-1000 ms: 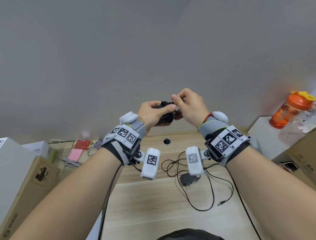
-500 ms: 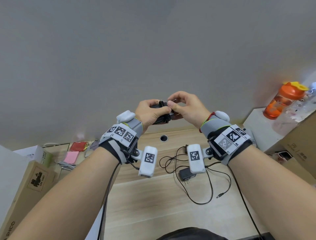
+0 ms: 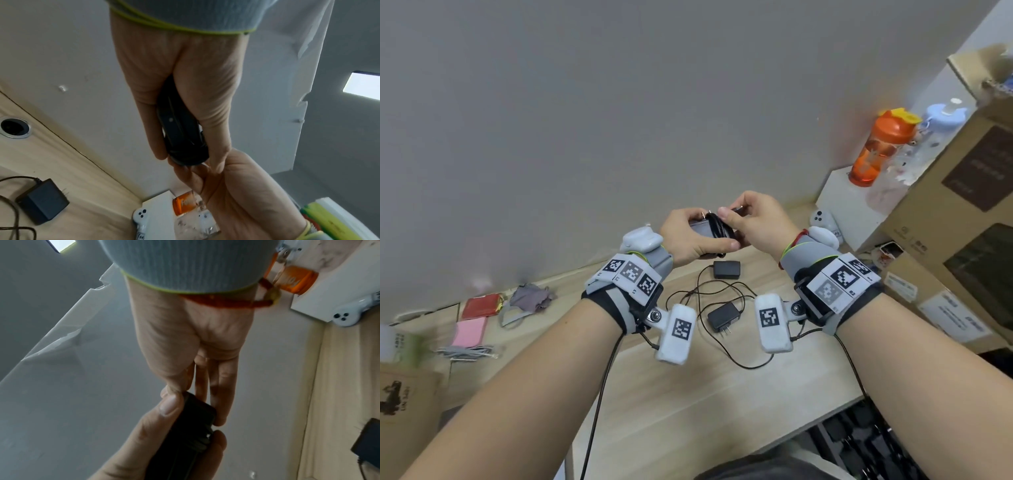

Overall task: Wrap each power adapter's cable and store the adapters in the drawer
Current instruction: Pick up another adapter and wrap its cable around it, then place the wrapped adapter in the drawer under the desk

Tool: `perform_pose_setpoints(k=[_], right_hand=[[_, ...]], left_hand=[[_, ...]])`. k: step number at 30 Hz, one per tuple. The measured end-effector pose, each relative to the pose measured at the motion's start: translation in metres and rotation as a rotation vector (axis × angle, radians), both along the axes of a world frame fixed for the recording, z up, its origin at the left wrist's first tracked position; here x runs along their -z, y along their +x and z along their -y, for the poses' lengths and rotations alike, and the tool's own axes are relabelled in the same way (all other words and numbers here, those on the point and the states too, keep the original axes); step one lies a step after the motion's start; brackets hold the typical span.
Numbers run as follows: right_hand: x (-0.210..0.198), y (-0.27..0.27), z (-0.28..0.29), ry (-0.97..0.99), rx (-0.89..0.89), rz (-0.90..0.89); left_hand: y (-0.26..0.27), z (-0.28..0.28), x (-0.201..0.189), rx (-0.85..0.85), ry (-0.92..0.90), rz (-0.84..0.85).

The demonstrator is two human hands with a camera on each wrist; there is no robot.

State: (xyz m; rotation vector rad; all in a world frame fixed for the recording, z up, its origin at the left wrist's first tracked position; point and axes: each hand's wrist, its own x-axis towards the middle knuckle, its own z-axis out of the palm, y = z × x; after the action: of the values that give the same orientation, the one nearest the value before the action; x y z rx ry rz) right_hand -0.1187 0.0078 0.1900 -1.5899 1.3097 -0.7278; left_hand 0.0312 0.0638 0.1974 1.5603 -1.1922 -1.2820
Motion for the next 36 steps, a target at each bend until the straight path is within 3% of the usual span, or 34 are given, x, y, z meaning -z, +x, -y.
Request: perform_pose_setpoints(k=[7, 22, 29, 36], right_hand=[[0.013, -0.042, -0.013, 0.181, 0.026, 0.170], [0.059, -0.181, -0.052, 0.320, 0.212, 0.211], [0.109, -0.271, -0.091, 0.529, 0.251, 0.289], [0.158, -0.350, -0.131, 0.639, 0.314, 0.214]], left_hand=[[-0.036, -0.001, 0.020, 0.106, 0.046, -0.020], [-0.172, -0.019, 0.064, 0.182, 0.152, -0.003], [-0.254, -0.039, 0.119, 0.242, 0.251, -0.028], [-0.327, -0.071, 0.170, 0.314, 0.369, 0.005]])
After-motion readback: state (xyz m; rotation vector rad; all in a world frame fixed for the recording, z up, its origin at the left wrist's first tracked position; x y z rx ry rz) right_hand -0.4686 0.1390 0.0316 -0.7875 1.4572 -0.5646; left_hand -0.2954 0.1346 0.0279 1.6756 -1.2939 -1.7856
